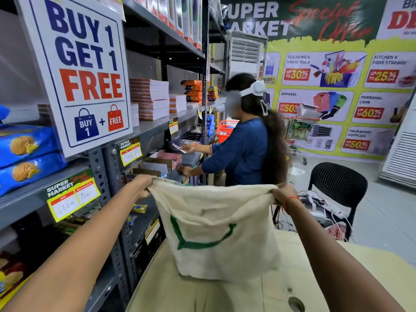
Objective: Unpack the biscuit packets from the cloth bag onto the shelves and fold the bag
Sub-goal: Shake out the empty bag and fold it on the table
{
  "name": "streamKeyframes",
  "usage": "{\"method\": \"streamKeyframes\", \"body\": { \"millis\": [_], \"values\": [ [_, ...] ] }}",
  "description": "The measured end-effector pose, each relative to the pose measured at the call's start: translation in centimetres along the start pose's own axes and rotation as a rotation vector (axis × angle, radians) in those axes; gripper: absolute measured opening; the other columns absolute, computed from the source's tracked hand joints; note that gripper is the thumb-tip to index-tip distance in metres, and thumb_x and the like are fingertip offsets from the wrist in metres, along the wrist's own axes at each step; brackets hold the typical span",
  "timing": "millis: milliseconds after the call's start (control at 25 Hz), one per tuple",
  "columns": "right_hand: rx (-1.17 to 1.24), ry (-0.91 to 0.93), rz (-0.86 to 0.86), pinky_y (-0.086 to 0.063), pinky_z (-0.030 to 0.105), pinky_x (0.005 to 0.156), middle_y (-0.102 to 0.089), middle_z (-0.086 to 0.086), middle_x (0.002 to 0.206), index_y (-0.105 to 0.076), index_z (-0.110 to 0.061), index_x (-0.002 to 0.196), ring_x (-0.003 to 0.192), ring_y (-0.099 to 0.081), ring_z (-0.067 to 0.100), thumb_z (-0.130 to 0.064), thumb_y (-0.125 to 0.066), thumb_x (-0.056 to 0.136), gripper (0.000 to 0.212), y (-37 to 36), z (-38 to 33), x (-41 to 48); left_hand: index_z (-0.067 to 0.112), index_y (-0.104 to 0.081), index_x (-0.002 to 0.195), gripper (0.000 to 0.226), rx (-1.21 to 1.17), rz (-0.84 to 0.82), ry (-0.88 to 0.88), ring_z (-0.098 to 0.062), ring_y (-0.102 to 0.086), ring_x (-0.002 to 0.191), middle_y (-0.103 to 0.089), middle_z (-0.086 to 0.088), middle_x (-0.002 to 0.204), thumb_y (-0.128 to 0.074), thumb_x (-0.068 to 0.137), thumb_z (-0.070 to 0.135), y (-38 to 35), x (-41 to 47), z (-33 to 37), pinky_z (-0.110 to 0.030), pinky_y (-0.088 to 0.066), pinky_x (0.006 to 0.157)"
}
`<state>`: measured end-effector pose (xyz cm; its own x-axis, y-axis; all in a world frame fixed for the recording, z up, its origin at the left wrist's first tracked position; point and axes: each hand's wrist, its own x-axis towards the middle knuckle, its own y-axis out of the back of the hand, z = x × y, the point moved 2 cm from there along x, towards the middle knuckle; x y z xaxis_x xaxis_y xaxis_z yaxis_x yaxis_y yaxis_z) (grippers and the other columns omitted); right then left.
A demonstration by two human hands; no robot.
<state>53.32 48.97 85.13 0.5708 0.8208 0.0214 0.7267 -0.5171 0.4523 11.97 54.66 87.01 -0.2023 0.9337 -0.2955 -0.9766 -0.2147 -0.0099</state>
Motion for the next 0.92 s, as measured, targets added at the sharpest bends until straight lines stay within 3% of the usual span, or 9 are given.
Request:
{"method": "streamKeyframes", "body": {
  "millis": [120, 320, 400, 520, 600, 680, 760, 840, 920],
  "values": [
    [0.170, 0.051, 0.138, -0.050, 0.039, 0.080, -0.063, 0.015, 0.088, -0.071, -0.003, 0.101, 0.086, -0.058, 0.027, 0.001, -0.050, 0.079, 0.031, 0.2, 0.0, 0.1, 0.003, -0.063, 0.111, 0.037, 0.045, 0.123, -0.279, -0.022, -0.051, 0.059, -0.061, -0.014, 0.081, -0.033, 0.092, -0.009, 0.0, -0.3, 1.7, -0.021, -0.046, 0.042],
    [0.168, 0.209, 0.128, -0.043, 0.027, 0.076, -0.064, 0.011, 0.088, -0.071, -0.003, 0.096, 0.086, -0.054, 0.019, 0.012, -0.042, 0.076, 0.038, 0.0, 1.3, -1.8, 0.013, -0.070, 0.108, 0.050, 0.400, 0.250, -0.562, -0.017, -0.054, 0.077, -0.063, -0.006, 0.100, -0.034, 0.083, -0.012, 2.8, -3.1, -1.1, -0.023, -0.043, 0.053],
    [-0.090, 0.180, -0.066, -0.040, 0.022, 0.064, -0.059, 0.010, 0.073, -0.068, -0.005, 0.083, 0.078, -0.051, 0.018, 0.015, -0.042, 0.081, 0.032, -0.2, 3.9, -2.3, 0.008, -0.070, 0.107, 0.043, 0.748, 0.103, -0.455, -0.017, -0.053, 0.080, -0.065, -0.011, 0.094, -0.041, 0.083, -0.013, 4.3, -3.6, -5.4, -0.025, -0.036, 0.059],
    [-0.303, -0.157, -0.379, -0.046, 0.015, 0.046, -0.055, -0.001, 0.049, -0.060, -0.022, 0.059, 0.048, -0.054, 0.010, 0.004, -0.046, 0.091, 0.044, -0.5, 10.9, -3.4, -0.001, -0.069, 0.104, 0.031, 1.185, -0.319, -0.180, -0.014, -0.051, 0.081, -0.060, -0.009, 0.086, -0.047, 0.085, -0.010, 5.9, -4.6, -13.7, -0.023, -0.036, 0.057],
    [-0.432, -0.331, -0.468, -0.049, 0.021, 0.055, -0.057, 0.000, 0.031, -0.061, -0.017, 0.062, 0.027, -0.052, 0.003, -0.002, -0.047, 0.089, 0.034, -1.1, 15.8, -4.5, 0.008, -0.067, 0.092, 0.025, 1.326, -0.475, -0.012, -0.013, -0.048, 0.071, -0.054, -0.004, 0.073, -0.045, 0.086, -0.004, 6.5, -5.7, -18.6, -0.022, -0.034, 0.054],
    [-0.705, -0.364, -0.617, -0.050, 0.030, 0.068, -0.062, -0.002, 0.038, -0.060, -0.011, 0.074, 0.034, -0.056, 0.003, -0.005, -0.056, 0.084, 0.012, -2.0, 19.3, -5.4, 0.014, -0.057, 0.083, 0.022, 1.424, -0.561, 0.126, -0.011, -0.045, 0.059, -0.045, 0.002, 0.063, -0.042, 0.084, -0.002, 6.7, -6.6, -22.4, -0.017, -0.035, 0.047],
    [-1.061, -0.331, -0.874, -0.049, 0.027, 0.080, -0.069, 0.001, 0.067, -0.067, -0.010, 0.082, 0.065, -0.064, 0.004, -0.007, -0.065, 0.081, 0.004, -2.7, 21.3, -6.8, 0.017, -0.056, 0.089, 0.025, 1.445, -0.664, 0.345, -0.008, -0.051, 0.060, -0.050, 0.003, 0.067, -0.041, 0.086, -0.003, 7.1, -7.2, -25.1, -0.016, -0.050, 0.060],
    [-1.250, -0.371, -1.037, -0.043, 0.027, 0.076, -0.068, -0.008, 0.068, -0.066, -0.015, 0.082, 0.068, -0.063, -0.002, -0.013, -0.059, 0.087, 0.009, -2.8, 21.9, -7.9, 0.009, -0.062, 0.105, 0.027, 1.407, -0.753, 0.578, -0.013, -0.062, 0.070, -0.063, -0.006, 0.083, -0.043, 0.090, -0.004, 7.6, -7.3, -26.7, -0.029, -0.058, 0.078],
    [-1.157, -0.571, -1.059, -0.044, 0.029, 0.065, -0.065, -0.007, 0.075, -0.060, -0.016, 0.085, 0.066, -0.060, 0.003, -0.011, -0.052, 0.093, 0.012, -2.6, 22.7, -8.3, -0.002, -0.059, 0.120, 0.031, 1.394, -0.784, 0.685, -0.018, -0.066, 0.073, -0.065, -0.016, 0.097, -0.042, 0.094, -0.002, 7.9, -6.7, -27.2, -0.027, -0.062, 0.067]
  ]
}}
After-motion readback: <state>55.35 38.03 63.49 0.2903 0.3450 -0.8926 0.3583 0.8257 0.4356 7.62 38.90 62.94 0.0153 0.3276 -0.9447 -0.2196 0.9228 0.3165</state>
